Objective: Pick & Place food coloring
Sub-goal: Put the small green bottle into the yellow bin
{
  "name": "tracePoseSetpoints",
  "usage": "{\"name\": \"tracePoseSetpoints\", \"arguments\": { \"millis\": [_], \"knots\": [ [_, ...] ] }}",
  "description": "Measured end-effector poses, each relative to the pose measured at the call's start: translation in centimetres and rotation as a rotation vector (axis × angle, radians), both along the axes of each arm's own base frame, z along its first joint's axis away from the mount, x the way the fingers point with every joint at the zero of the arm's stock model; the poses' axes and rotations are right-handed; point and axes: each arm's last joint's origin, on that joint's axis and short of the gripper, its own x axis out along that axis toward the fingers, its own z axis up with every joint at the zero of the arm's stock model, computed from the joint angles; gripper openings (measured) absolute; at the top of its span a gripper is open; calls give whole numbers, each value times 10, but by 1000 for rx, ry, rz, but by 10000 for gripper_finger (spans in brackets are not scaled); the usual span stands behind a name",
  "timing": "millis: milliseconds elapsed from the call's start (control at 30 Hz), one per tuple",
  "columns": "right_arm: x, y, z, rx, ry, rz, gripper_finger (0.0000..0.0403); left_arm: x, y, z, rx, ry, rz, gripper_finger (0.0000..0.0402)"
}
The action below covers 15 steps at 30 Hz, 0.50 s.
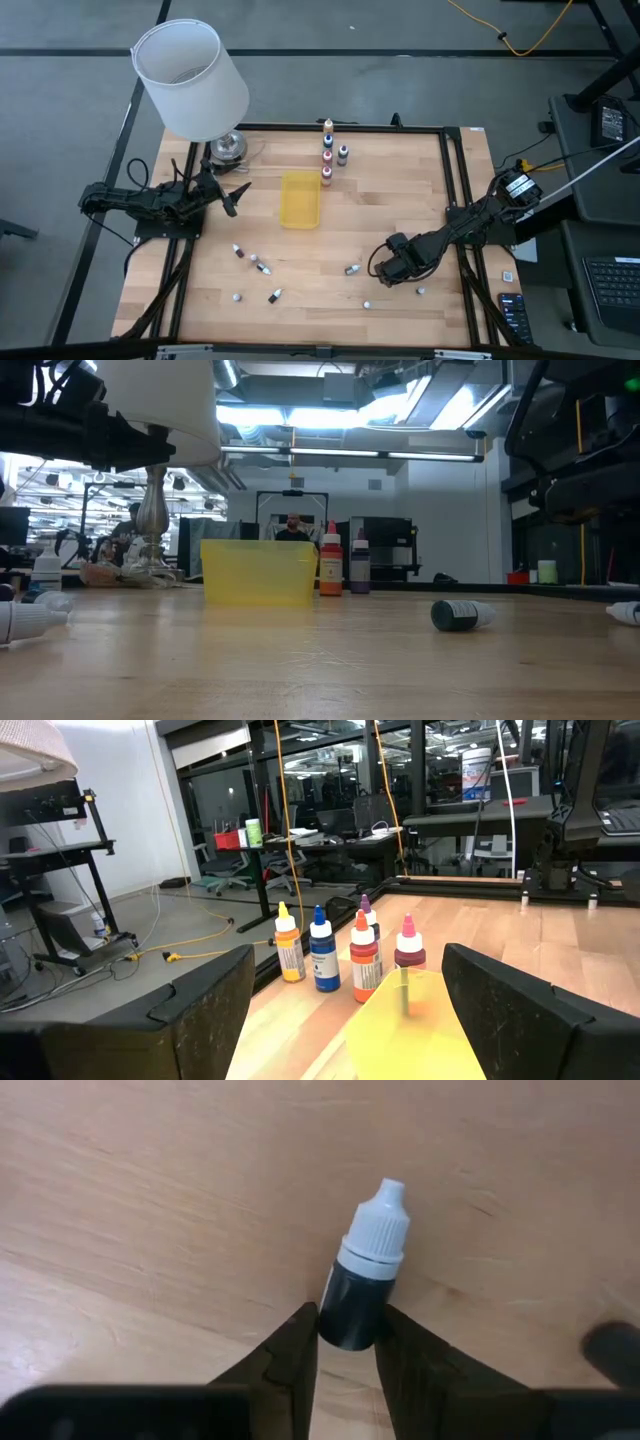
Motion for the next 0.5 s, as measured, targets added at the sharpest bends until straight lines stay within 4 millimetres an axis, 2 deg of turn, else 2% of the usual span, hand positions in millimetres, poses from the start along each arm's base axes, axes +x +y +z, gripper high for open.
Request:
{"name": "tracePoseSetpoints", "arguments": {
  "millis": [133,500],
  "knots": [
    [0,0,0,-1,-1,-4,80,0,0,0,0,0,0,317],
    [0,-1,0,-22,-13,-12,82,0,0,0,0,0,0,317]
  ]
}}
